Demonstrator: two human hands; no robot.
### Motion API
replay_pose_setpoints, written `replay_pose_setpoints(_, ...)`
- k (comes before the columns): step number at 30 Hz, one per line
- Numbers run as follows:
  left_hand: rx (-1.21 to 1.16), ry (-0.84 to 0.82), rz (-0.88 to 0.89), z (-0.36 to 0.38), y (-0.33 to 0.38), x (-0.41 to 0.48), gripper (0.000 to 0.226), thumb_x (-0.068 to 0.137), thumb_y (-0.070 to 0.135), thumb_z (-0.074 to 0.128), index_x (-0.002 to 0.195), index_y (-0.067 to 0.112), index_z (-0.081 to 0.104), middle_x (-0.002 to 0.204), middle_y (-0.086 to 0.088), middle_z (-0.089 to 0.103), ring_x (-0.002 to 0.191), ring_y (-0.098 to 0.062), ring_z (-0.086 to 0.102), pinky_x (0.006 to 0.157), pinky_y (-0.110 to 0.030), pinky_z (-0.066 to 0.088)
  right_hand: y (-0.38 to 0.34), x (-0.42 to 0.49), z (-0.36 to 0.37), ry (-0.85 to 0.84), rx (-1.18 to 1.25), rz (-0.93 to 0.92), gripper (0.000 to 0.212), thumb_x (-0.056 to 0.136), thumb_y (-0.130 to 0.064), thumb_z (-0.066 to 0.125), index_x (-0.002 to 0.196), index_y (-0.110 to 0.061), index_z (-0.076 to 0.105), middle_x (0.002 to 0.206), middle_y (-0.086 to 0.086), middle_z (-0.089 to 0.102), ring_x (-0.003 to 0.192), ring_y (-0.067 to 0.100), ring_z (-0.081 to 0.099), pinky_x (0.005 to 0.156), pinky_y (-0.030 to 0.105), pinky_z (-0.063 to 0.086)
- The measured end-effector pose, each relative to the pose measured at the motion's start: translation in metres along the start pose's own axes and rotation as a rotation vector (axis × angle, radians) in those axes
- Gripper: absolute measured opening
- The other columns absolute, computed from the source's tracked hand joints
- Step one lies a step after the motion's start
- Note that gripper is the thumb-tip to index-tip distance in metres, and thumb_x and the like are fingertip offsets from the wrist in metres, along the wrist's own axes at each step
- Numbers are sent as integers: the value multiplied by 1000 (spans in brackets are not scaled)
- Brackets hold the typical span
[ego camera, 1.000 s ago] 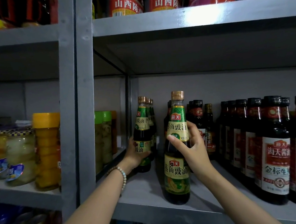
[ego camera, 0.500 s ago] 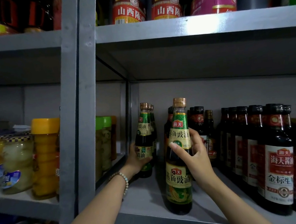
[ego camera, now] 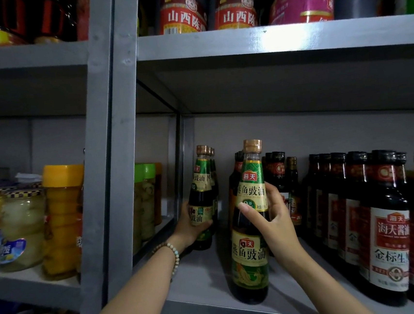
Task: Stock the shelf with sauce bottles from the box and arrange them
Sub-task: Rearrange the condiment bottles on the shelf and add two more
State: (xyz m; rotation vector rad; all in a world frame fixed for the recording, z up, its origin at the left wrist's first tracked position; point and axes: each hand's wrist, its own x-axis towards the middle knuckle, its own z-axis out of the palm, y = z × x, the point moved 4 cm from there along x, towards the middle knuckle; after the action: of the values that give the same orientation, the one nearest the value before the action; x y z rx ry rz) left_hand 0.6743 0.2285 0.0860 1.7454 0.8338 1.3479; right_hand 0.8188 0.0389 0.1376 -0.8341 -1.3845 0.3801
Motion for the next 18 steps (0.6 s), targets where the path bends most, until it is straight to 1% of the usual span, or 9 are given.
replay_pose_setpoints(4,-7,13,-10,0,1,-1,83,72,7,77,135,23,26,135,-6,47,129,-27,43,106,-50,37,-3,0,-1,-11,-7,-9,63,67,-33,72,125,-29,48,101,-14,69,95,-1,65,72,15,52)
replay_pose_setpoints(5,0,63,-9,-1,6,-3,88,72,10,78,139,22,24,142,-8,41,133,-28,38,108,-50,35,-4,0,-1,-19,-15,-8,62,67,-34,72,125,-27,50,102,-14,69,96,0,65,72,15,52)
replay_pose_setpoints(7,128,235,-3,-7,26,-12,95,73,26,78,146,20,16,152,-9,23,140,-27,24,112,-46,28,-7,0,-2,-47,-46,-7,60,69,-36,72,125,-28,52,105,-12,69,99,2,65,75,16,53)
replay_pose_setpoints(8,210,312,47,-9,40,-22,94,74,35,75,146,21,16,153,-7,18,140,-26,20,112,-43,26,-10,-2,-3,-65,-66,-9,58,71,-36,72,125,-29,53,108,-12,69,101,2,65,76,16,53)
replay_pose_setpoints(10,249,358,232,-10,75,-48,76,77,44,69,139,25,31,144,-4,27,133,-19,28,108,-37,30,-14,-5,-8,-86,-102,-13,57,73,-33,72,126,-30,53,110,-15,68,103,-3,63,79,13,52)
replay_pose_setpoints(11,187,304,293,-7,88,-61,62,77,46,67,130,28,40,137,-1,35,126,-16,37,103,-33,36,-15,-8,-12,-89,-118,-15,56,74,-30,72,127,-28,53,110,-18,67,102,-6,62,79,11,50)
replay_pose_setpoints(13,21,68,292,3,105,-86,42,75,49,62,113,32,54,123,2,55,111,-12,54,91,-27,47,-13,-16,-19,-107,-154,6,57,74,-25,74,127,-26,52,109,-22,64,99,-13,60,76,7,49)
replay_pose_setpoints(15,-48,-152,231,15,109,-104,39,71,49,62,106,33,59,114,4,64,106,-9,61,88,-28,52,-4,-26,-23,-134,-198,67,66,69,-28,79,128,-27,50,114,-18,63,99,-12,60,78,10,52)
replay_pose_setpoints(18,-84,-258,126,22,103,-113,43,66,44,68,106,37,56,119,2,62,105,-9,63,89,-31,53,8,-38,-23,-161,-238,134,74,67,-27,82,132,-25,47,117,-7,65,99,-4,64,74,13,53)
